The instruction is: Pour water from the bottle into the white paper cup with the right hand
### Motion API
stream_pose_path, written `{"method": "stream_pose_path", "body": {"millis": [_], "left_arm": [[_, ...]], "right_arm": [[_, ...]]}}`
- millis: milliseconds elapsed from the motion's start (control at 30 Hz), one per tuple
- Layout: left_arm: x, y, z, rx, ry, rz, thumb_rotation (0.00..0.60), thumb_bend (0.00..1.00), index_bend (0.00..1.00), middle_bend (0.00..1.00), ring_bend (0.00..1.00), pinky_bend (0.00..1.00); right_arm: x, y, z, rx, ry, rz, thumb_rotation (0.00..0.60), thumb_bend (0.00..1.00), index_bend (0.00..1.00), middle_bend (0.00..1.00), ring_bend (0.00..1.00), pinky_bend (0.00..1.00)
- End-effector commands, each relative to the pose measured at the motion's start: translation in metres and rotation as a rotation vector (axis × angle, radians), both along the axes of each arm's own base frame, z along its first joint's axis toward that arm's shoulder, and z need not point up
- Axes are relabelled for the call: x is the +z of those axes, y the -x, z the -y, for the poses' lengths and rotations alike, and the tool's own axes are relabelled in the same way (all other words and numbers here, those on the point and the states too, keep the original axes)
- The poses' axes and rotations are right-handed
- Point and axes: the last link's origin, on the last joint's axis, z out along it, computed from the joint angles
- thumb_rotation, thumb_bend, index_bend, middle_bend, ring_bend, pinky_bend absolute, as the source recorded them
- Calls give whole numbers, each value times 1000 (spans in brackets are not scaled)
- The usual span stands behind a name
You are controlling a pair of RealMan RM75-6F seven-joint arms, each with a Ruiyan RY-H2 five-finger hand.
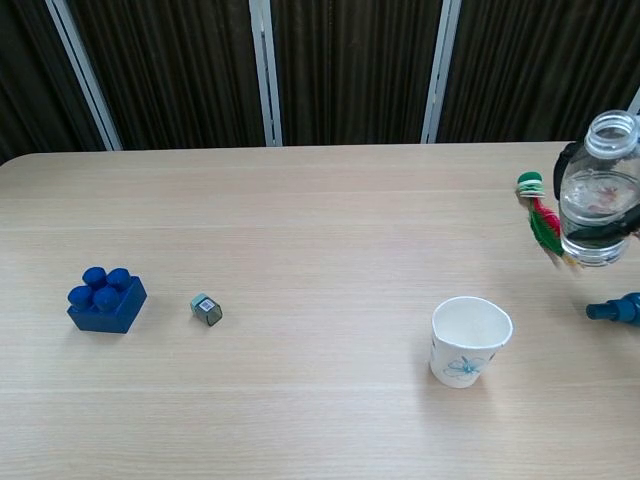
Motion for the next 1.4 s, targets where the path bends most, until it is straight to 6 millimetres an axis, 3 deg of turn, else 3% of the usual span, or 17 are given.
{"method": "stream_pose_path", "body": {"millis": [33, 600, 1400], "left_arm": [[1, 0, 2, -4, 2, 3, 600, 13, 0, 0, 0, 0], [3, -1, 6, -13, -1, 5, 600, 21, 0, 0, 0, 0], [-1, 1, 2, -1, 10, -8, 600, 23, 0, 0, 0, 0]], "right_arm": [[2, 3, -18, 20, 45, -131, 600, 290, 601, 585, 447, 467], [-21, -9, -22, 122, 153, -453, 600, 293, 608, 593, 457, 475], [-55, -13, -17, 152, 221, -664, 600, 292, 609, 595, 490, 496]]}}
